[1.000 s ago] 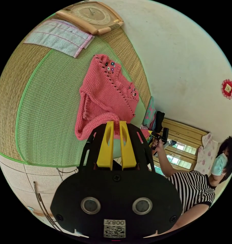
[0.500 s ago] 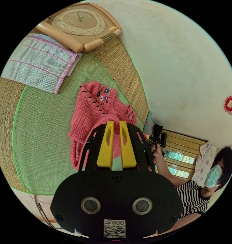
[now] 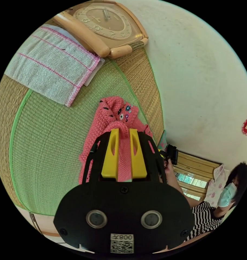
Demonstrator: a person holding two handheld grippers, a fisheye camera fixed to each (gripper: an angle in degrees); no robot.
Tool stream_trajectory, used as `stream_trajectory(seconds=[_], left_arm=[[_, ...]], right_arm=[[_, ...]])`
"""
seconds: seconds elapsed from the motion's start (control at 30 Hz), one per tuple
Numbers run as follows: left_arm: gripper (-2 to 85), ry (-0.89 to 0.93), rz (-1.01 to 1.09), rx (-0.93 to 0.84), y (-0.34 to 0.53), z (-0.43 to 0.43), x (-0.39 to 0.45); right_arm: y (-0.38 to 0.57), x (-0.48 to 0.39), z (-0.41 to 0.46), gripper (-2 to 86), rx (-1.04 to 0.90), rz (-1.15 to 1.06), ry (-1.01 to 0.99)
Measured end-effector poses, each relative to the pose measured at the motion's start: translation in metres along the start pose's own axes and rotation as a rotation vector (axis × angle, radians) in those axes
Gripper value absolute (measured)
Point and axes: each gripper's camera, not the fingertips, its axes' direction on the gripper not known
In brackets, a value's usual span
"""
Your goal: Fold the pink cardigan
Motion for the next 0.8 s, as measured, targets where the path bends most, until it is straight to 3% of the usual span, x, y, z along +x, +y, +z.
stream_trajectory(seconds=[0.17,0.43,0.8], left_arm=[[10.3,0.029,0.010,0.060,0.024,-0.019,-0.012],[11.8,-0.052,0.006,-0.165,0.056,0.007,-0.036],[6.5,-0.167,0.070,-0.302,0.034,0.029,-0.025]], right_arm=[[0.026,0.023,-0.009,6.0,0.076,0.040,-0.071],[0.112,0.055,0.030,8.2,0.016,0.079,-0.101],[0.109,0.065,0.070,5.8,-0.090,0.032,-0.106]])
